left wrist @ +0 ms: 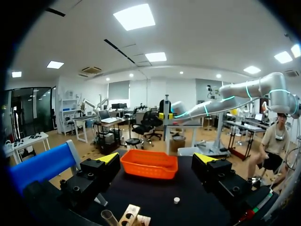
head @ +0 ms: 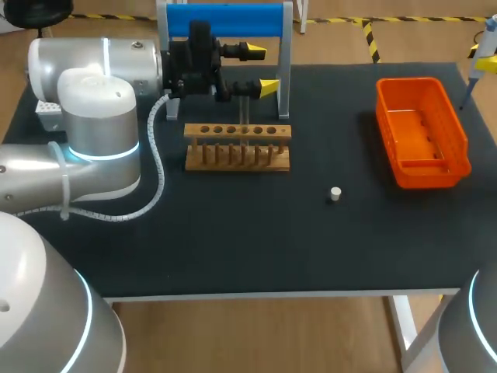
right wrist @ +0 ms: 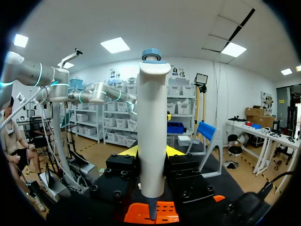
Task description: Invert the test tube, pick up the pipette, mount the tip to pipette, aspirate from beaker and dispense into the tube, eject the tip, return the pipette, and cap with the stopper.
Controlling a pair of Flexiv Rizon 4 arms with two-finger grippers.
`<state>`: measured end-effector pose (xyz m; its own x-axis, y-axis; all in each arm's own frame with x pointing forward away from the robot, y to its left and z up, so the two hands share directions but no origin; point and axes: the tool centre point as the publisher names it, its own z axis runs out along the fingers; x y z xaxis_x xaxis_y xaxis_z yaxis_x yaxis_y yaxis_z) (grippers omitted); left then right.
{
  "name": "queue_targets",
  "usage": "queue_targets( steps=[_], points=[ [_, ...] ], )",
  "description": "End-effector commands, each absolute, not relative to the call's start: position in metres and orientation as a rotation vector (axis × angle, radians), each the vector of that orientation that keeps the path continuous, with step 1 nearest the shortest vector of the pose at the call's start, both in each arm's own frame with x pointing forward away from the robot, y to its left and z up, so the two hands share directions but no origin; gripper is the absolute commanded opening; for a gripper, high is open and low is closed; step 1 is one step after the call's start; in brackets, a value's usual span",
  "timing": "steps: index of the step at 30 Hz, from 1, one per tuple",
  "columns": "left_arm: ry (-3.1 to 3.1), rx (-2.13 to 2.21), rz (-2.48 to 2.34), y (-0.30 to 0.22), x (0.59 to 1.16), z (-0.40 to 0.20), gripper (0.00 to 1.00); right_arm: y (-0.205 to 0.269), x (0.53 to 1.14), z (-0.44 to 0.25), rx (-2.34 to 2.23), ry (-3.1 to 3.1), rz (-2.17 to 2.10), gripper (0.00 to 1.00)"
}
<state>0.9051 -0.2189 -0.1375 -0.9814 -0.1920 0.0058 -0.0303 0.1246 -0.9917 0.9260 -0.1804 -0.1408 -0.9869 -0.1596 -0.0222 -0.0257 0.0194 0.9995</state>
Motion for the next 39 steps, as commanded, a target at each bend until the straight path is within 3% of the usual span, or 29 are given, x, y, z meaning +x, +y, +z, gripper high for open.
queue_targets(
  steps=[1, 24, 39],
  points=[
    [2.255, -0.227, -1.989, -0.22, 0.905, -0.138, 1.0, -0.167, 0.917, -0.135, 0.194, -2.154, -2.138, 0.0],
    [2.255, -0.227, -1.989, -0.22, 0.905, -0.138, 1.0, -0.002, 0.881, -0.144, 0.173, -2.07, -2.108, 0.0],
    [2.255, -0.227, -1.989, -0.22, 0.905, -0.138, 1.0, 0.073, 0.855, -0.152, 0.224, -2.048, -2.046, 0.0]
  ],
)
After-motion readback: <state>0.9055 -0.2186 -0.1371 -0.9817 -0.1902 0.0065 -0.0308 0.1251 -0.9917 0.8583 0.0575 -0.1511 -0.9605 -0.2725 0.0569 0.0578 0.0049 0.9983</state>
